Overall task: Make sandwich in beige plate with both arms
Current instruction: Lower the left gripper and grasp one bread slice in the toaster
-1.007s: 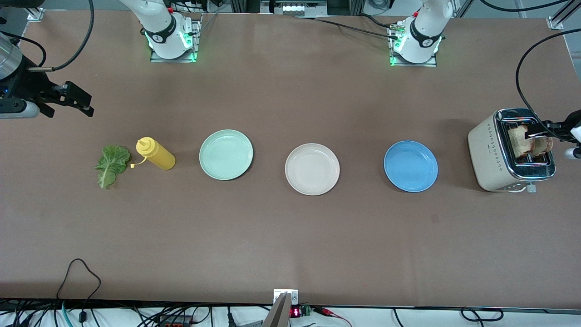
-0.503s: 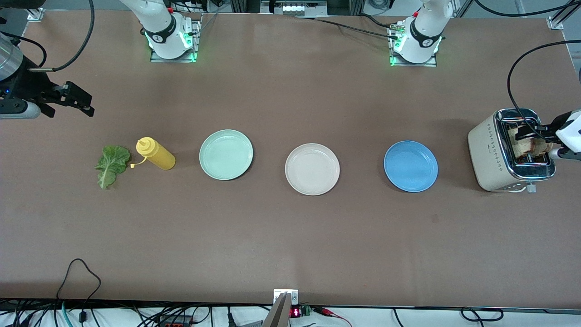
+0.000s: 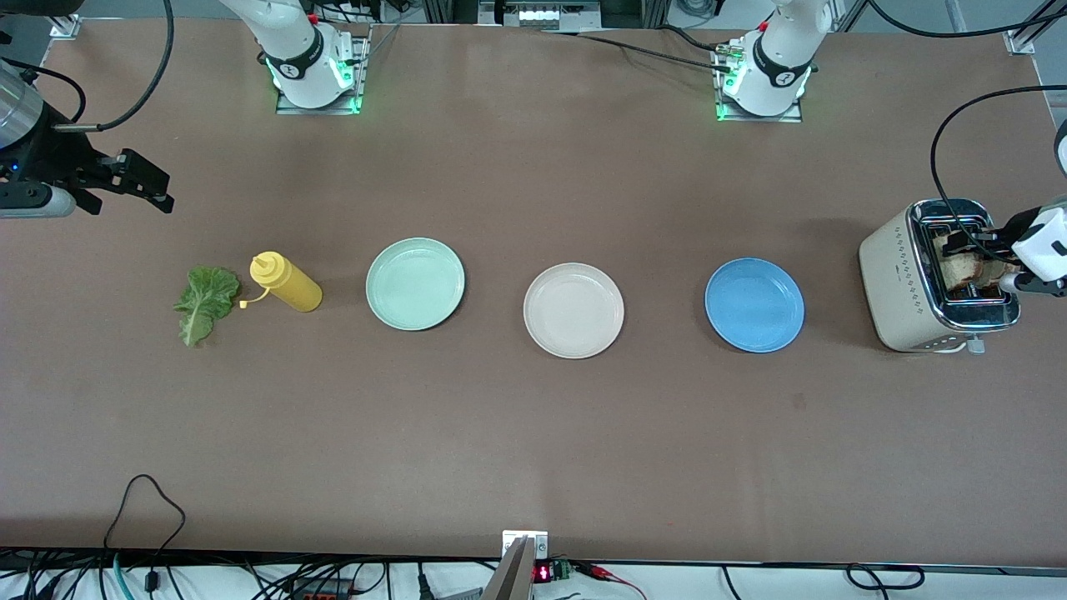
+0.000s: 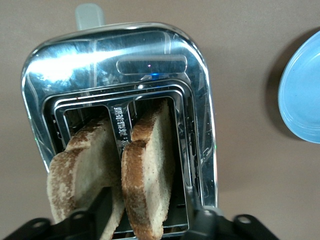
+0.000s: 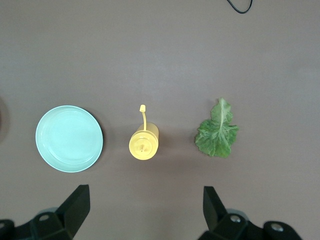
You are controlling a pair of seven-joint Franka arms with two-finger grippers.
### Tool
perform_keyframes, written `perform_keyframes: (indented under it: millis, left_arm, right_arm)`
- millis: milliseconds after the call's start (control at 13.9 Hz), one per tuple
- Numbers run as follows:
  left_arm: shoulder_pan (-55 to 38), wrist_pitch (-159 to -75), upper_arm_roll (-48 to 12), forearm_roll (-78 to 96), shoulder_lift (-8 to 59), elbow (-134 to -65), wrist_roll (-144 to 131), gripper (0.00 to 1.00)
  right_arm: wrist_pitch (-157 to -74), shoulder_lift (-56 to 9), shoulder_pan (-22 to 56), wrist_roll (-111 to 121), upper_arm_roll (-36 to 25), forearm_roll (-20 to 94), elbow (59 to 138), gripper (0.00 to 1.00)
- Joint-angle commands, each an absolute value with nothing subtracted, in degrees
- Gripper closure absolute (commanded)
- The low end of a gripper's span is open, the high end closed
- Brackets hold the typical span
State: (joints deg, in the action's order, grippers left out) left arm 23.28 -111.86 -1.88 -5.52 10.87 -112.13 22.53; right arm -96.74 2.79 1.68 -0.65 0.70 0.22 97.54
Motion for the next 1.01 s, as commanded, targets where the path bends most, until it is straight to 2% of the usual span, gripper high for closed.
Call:
perform_keyframes:
  millis: [0, 72, 144, 575, 935]
  left_arm:
    - [24.1, -112.4, -2.5, -4.7, 10.9, -112.1, 24.0, 0.89]
    - [24.1, -112.4, -2.6, -4.7, 10.9, -112.0, 24.0, 0.98]
    - [24.1, -112.4, -2.6, -4.7, 10.9, -111.7, 24.0, 0.99]
    - [24.0, -110.3, -3.1, -4.7, 8.9, -110.4, 24.1, 0.99]
    - [23.6, -95.0, -4.7, -4.8, 6.0, -101.5, 24.0, 0.99]
  right_arm:
    - [-96.0, 3.1, 1.7, 0.3, 0.6, 0.3, 97.4, 0.0]
    - [-96.0, 3.1, 1.7, 0.3, 0.6, 0.3, 97.4, 0.0]
    - [-96.0, 3.1, 1.7, 0.3, 0.6, 0.3, 97.4, 0.0]
    - [-96.1, 3.1, 1.7, 0.2, 0.6, 0.3, 97.6, 0.0]
    - [-96.4, 2.9, 1.8, -0.2, 0.7, 0.4, 97.5, 0.0]
